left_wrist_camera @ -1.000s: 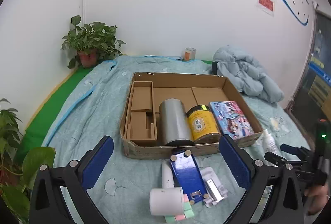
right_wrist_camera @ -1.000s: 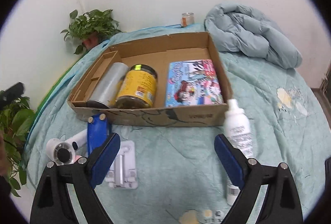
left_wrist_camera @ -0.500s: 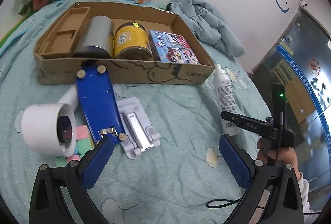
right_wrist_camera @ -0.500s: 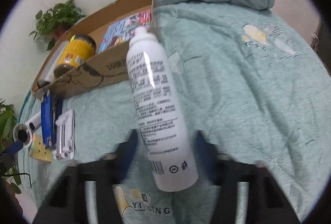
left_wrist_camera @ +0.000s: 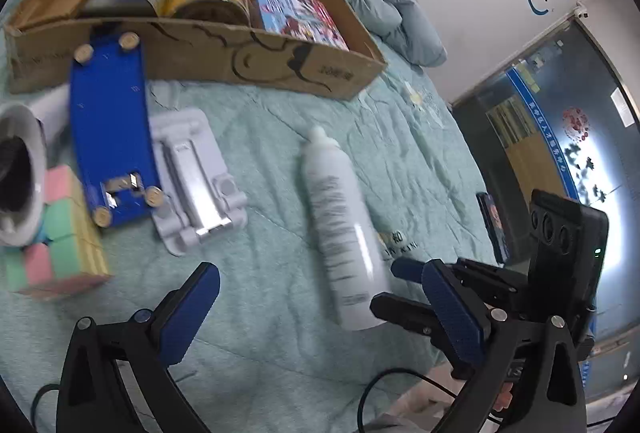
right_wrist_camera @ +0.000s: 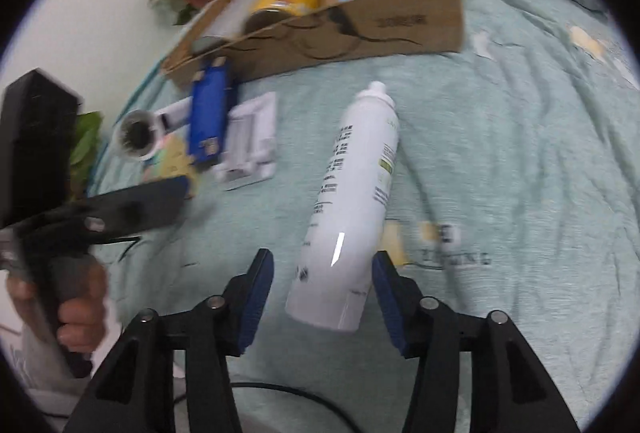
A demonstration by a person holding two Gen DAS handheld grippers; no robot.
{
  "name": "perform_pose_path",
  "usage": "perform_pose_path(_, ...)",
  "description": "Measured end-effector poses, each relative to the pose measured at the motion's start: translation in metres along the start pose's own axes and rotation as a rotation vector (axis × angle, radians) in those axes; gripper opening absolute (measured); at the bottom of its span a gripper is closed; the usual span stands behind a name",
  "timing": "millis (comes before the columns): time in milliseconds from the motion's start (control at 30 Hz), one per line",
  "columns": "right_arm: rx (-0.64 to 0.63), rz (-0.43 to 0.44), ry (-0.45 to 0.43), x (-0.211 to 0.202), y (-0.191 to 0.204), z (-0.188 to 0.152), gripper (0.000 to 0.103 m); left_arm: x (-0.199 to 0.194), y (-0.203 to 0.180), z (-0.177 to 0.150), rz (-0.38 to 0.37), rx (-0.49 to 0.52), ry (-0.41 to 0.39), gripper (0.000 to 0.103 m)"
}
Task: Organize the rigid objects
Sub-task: 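Grasp the white LANTHYE spray bottle with both grippers, then lift the spray bottle and stand it in the box beside the jar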
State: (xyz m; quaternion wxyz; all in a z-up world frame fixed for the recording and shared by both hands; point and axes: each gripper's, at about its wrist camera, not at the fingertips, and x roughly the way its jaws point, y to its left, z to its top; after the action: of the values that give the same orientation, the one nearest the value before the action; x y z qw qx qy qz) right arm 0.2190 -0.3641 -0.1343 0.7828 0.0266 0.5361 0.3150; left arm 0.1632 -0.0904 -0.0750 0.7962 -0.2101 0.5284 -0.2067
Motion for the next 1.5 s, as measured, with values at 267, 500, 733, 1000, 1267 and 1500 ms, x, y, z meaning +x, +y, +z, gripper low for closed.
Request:
perform_pose_path(267,-0.004,-0.037,0.106,0.025,0.014,0.005,0.064,0.034,0.008,0.007,-0.078,-0.076,0.069,0.085)
perform_pose_path(500,0.025,-0.050,0.096,0.037,0.024,0.009,0.058,0.062,0.017,0.018,-0.092,-0.103,0.141,0.065)
perform_pose_path(733,-0.018,-0.103,0.098,0.044,0.029,0.010,0.049,0.084,0.013,0.014,-0.096,-0.084,0.183,0.045)
perform_pose_path(1000,-0.011,-0.106,0.081,0.048,0.035,0.011,0.049,0.075,0.012,0.012,-0.082,-0.059,0.164,0.043)
perform_pose_path(1267,-0.055,-0.106,-0.030,0.015,0.051,0.022,0.049,0.030,-0.011,0.028,-0.080,0.009,0.045,0.043)
perform_pose_path(1500,-0.145,-0.136,-0.154,-0.016,0.072,0.049,0.049,-0.010,-0.032,0.065,-0.059,0.107,-0.064,0.043)
